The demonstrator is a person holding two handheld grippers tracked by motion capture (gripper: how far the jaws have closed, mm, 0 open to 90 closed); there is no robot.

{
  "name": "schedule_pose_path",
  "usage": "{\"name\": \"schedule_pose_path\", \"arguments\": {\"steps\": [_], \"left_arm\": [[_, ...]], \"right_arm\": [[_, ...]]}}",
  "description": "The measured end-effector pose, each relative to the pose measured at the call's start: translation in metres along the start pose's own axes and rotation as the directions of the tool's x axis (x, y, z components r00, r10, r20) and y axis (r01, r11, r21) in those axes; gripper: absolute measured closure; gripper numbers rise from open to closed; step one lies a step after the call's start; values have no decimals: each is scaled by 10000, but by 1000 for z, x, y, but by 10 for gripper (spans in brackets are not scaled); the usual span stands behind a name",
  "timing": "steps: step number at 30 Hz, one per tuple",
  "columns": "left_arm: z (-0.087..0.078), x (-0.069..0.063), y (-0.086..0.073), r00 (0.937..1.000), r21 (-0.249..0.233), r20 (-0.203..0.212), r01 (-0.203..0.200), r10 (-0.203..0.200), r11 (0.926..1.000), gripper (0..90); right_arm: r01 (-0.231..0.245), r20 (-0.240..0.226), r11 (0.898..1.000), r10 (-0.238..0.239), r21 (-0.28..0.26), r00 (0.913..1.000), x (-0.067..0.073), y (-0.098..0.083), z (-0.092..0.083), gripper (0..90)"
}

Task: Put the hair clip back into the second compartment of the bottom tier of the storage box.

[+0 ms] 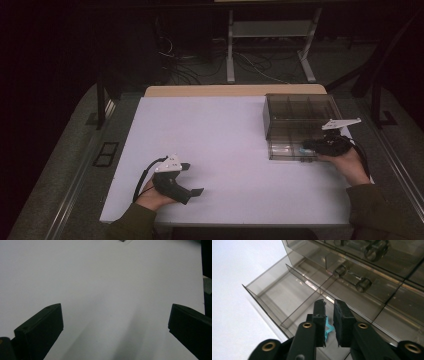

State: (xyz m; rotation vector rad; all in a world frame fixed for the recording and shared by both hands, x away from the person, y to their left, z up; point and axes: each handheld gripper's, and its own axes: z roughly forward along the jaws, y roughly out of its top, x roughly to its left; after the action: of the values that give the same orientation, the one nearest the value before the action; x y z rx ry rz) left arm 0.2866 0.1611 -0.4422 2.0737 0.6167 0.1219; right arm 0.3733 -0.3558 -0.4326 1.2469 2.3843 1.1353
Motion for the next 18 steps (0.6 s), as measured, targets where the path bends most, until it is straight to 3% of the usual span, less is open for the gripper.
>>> {"name": "schedule_pose_path", "arguments": {"steps": [8, 18], "left_arm": [[0, 0, 0, 10000, -14, -3, 29, -29, 10000, 0], [-1, 1, 0, 10000, -76, -65, 63, -63, 10000, 0]], "right_arm": [[-209, -285, 9985, 195, -503, 9994, 3, 3, -7, 619], [-126, -206, 9973, 111, -722, 9997, 15, 7, -7, 417]]}}
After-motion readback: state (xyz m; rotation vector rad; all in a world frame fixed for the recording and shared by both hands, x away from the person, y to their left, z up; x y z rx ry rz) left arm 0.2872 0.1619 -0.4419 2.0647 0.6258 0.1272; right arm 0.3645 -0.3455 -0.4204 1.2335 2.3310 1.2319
